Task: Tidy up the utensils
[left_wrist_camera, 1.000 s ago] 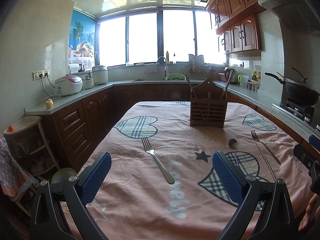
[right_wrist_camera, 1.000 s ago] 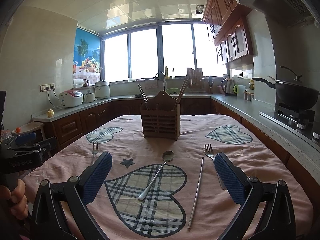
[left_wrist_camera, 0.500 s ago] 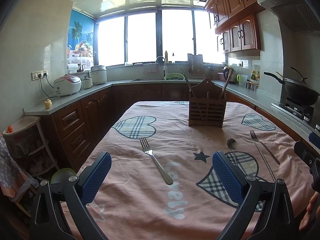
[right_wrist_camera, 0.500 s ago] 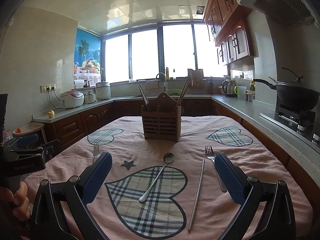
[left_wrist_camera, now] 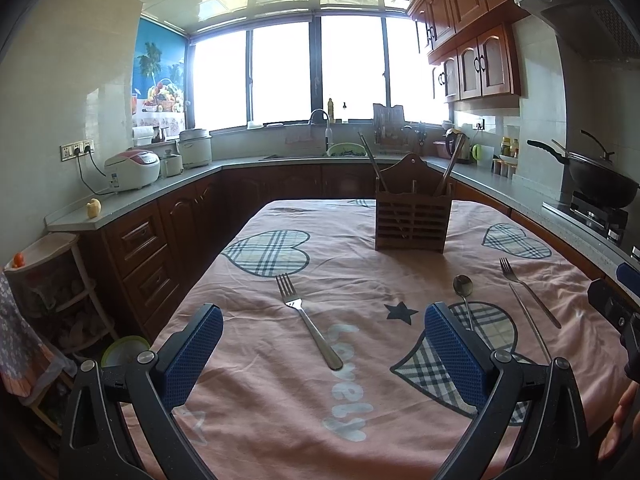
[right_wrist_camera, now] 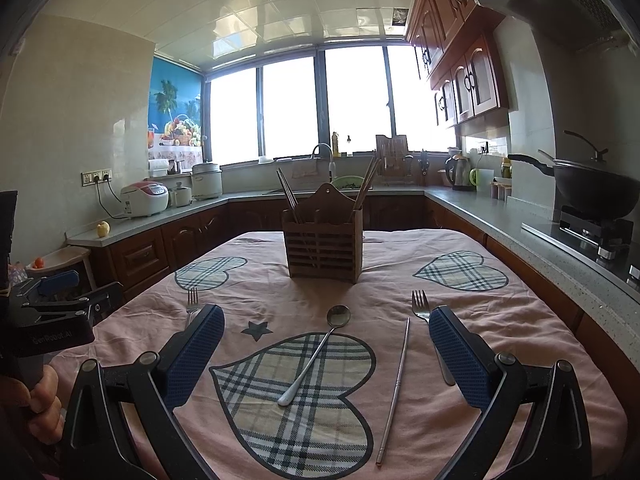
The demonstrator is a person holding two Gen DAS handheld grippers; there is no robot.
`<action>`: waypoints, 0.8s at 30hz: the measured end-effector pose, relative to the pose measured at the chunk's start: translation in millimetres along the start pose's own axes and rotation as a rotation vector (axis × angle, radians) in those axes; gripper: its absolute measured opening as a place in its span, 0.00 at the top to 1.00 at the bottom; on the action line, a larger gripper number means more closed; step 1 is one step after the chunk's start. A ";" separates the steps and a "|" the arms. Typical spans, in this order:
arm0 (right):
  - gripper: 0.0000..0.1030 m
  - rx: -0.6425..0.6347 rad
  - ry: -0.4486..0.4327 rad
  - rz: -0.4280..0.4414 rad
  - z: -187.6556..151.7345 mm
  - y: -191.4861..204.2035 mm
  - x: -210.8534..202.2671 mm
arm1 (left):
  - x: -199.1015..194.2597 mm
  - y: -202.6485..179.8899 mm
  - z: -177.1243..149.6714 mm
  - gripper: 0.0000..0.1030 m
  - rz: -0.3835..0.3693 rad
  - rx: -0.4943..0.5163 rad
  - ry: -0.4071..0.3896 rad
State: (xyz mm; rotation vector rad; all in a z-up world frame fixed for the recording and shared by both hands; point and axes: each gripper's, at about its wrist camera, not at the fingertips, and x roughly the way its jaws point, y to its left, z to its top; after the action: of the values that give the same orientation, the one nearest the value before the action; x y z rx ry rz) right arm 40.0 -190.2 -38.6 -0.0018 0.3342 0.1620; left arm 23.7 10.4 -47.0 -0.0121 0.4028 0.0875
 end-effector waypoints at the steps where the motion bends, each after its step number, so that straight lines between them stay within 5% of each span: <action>1: 0.00 0.000 -0.001 0.000 -0.2 0.1 -0.3 | 0.3 -0.7 0.2 0.01 0.000 0.001 0.001; 24: 0.00 0.030 0.018 -0.009 4.0 -14.2 13.4 | 10.3 -15.1 13.0 0.01 -0.025 0.001 0.021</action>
State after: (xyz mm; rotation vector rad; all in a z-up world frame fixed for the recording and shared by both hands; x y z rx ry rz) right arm 56.0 -201.9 -39.6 0.0251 0.3543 0.1476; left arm 39.6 -3.4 -39.2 -0.0171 0.4235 0.0621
